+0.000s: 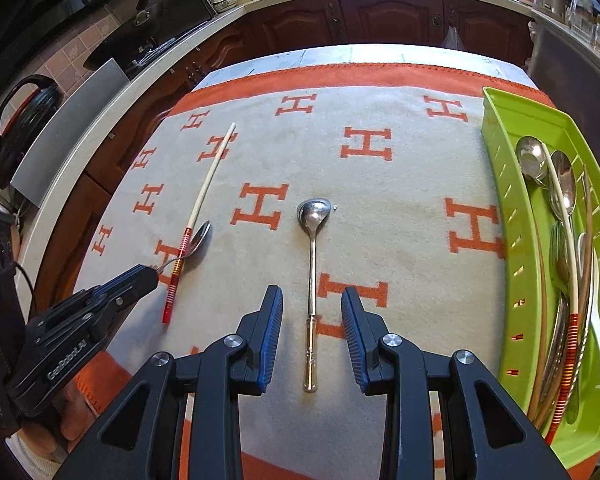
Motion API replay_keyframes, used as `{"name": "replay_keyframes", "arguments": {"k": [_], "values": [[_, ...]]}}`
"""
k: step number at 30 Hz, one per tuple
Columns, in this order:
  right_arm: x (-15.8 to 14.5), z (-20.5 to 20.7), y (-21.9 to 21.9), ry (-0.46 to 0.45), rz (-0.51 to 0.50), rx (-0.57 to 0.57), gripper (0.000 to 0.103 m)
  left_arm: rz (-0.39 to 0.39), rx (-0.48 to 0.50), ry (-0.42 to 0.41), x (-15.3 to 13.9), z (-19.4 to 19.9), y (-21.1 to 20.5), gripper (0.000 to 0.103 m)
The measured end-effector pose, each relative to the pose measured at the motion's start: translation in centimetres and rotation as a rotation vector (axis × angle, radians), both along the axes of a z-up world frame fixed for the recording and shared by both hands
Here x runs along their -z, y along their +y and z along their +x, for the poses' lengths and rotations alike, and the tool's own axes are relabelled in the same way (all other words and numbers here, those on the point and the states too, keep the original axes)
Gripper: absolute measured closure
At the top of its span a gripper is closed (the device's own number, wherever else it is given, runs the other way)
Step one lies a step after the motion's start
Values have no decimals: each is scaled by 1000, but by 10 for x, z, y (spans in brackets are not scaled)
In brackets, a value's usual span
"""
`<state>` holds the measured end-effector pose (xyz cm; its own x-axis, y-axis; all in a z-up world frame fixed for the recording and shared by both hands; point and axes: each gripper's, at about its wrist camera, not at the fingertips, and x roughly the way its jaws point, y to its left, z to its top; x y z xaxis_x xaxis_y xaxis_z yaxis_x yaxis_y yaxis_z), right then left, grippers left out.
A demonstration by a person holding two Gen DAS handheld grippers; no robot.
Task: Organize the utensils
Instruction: 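Grasp the gold-handled steel spoon with the right gripper while the left gripper holds the wooden-handled spoon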
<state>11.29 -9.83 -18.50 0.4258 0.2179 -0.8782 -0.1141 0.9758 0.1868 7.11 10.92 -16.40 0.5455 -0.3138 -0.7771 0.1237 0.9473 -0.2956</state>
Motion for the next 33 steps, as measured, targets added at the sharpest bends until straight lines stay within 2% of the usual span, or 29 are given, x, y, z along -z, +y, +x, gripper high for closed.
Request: {"name": "replay_keyframes", "arguments": {"k": [10, 12, 16, 22, 23, 25, 26, 28, 33], "values": [[24, 7, 9, -6, -54, 5, 72, -28, 3, -7, 2, -5, 8, 98], [30, 9, 15, -12, -80, -2, 72, -34, 4, -12, 2, -6, 9, 98], [34, 18, 34, -83, -176, -38, 72, -45, 8, -5, 5, -7, 11, 98], [38, 43, 51, -124, -231, -63, 73, -63, 61, 80, 19, -5, 10, 98], [38, 47, 53, -129, -238, -68, 75, -65, 66, 94, 22, -6, 9, 98], [38, 51, 55, -132, -238, -78, 89, -69, 71, 98, 23, -6, 9, 98], [38, 51, 55, -132, -239, -83, 98, -67, 73, 101, 22, -6, 9, 98], [37, 50, 56, -127, -240, -80, 99, -64, 76, 108, 22, -4, 8, 97], [36, 44, 42, -95, -138, -45, 99, -31, 112, 106, 17, -1, -1, 92]]}}
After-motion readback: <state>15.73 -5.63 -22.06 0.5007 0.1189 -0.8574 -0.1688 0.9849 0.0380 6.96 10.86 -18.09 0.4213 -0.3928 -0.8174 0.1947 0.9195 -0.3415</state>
